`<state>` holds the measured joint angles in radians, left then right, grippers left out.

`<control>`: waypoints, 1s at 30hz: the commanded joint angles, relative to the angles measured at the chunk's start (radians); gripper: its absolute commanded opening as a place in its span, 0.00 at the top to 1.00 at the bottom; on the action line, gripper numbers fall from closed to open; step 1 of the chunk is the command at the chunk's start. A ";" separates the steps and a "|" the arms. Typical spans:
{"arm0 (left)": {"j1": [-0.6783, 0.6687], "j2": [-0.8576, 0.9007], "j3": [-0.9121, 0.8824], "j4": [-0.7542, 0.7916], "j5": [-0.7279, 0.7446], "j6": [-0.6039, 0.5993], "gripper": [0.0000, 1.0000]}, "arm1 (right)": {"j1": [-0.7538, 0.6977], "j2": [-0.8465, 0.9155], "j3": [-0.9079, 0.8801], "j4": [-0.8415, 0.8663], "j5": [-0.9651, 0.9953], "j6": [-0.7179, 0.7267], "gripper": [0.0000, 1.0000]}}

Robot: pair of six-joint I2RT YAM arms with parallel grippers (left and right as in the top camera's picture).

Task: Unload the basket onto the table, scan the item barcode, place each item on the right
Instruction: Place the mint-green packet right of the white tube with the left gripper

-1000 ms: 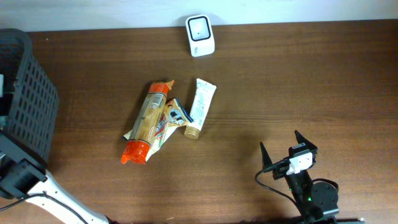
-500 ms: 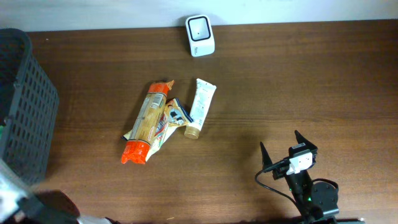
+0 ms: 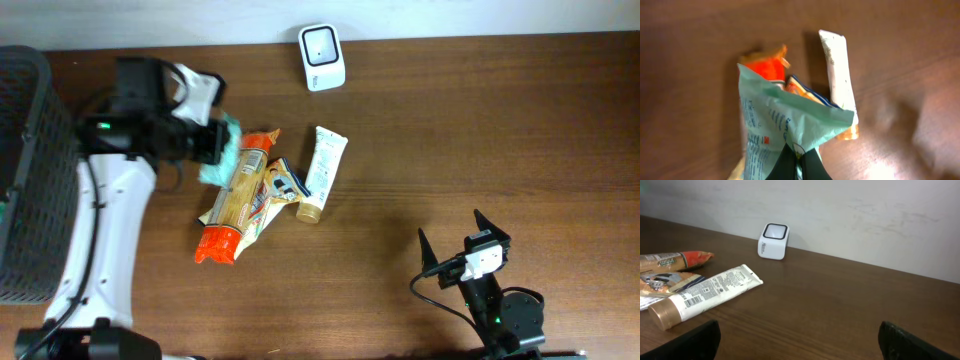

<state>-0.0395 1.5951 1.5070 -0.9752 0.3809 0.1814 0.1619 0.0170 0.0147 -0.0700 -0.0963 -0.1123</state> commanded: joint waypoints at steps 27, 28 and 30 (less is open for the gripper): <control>-0.460 0.086 -0.343 0.658 -0.011 -0.103 0.25 | -0.006 -0.004 -0.009 0.000 -0.004 0.000 0.01; -0.452 0.082 -0.333 0.660 -0.011 -0.080 0.25 | -0.006 -0.004 -0.009 0.000 -0.004 0.000 0.01; -0.400 0.042 -0.267 0.618 -0.073 -0.063 0.25 | -0.006 -0.004 -0.009 0.000 -0.004 0.000 0.01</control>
<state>-0.4946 1.6779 1.1648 -0.3279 0.3622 0.0753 0.1619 0.0166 0.0147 -0.0700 -0.0963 -0.1123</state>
